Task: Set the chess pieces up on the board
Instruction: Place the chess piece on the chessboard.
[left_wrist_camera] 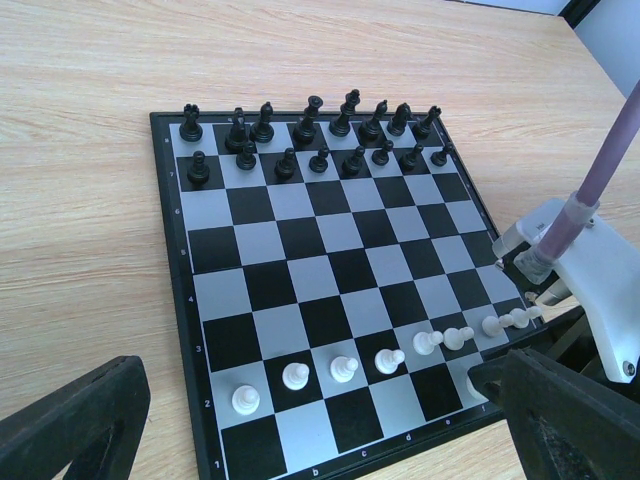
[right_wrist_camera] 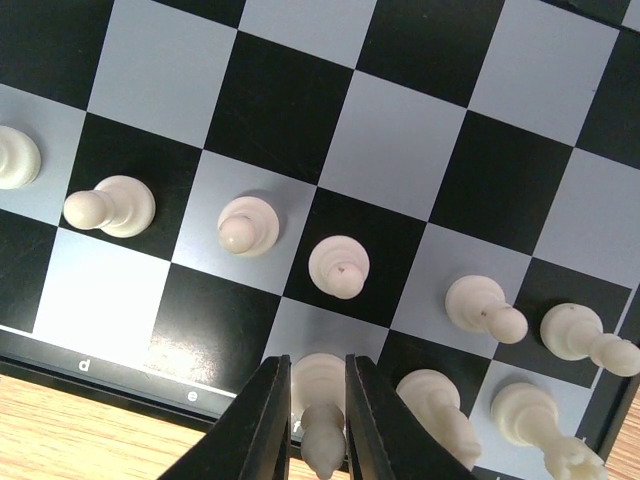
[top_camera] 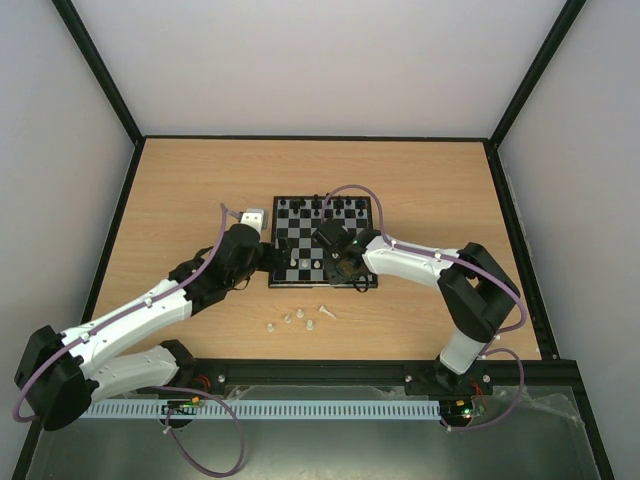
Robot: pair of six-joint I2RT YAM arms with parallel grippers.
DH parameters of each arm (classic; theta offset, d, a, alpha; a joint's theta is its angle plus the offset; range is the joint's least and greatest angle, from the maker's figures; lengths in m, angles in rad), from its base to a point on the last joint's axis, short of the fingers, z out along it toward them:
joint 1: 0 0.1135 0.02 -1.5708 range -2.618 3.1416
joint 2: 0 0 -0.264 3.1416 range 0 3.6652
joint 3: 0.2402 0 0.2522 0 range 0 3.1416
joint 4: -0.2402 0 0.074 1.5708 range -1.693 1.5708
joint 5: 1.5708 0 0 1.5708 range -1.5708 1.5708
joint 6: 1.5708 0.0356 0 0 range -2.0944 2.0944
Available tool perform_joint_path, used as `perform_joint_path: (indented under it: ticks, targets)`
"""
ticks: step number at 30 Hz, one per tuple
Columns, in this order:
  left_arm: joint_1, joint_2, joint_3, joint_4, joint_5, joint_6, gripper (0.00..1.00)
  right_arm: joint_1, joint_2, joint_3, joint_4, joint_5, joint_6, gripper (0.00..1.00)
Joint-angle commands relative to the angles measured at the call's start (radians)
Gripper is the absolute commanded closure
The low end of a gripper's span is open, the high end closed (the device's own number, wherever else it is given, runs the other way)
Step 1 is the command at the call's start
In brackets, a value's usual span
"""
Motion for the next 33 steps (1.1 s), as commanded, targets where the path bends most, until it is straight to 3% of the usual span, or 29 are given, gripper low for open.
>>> perform_joint_path:
  ticks: [1, 12, 20, 33]
  targets:
    - [0.006, -0.016, -0.01, 0.004, -0.006, -0.004, 0.01, -0.005, -0.011, 0.021, -0.027, 0.009, -0.009, 0.83]
    - [0.006, -0.015, -0.01, 0.004, -0.006, -0.003, 0.01, -0.005, -0.036, 0.009, -0.047, -0.004, 0.0, 0.77]
    - [0.006, -0.012, -0.01, 0.004, -0.006, -0.003, 0.01, -0.005, -0.041, -0.009, -0.05, -0.009, 0.002, 0.83]
    - [0.006, -0.009, -0.011, 0.006, -0.008, -0.003, 0.01, -0.005, -0.017, -0.005, -0.067, 0.01, 0.004, 0.77]
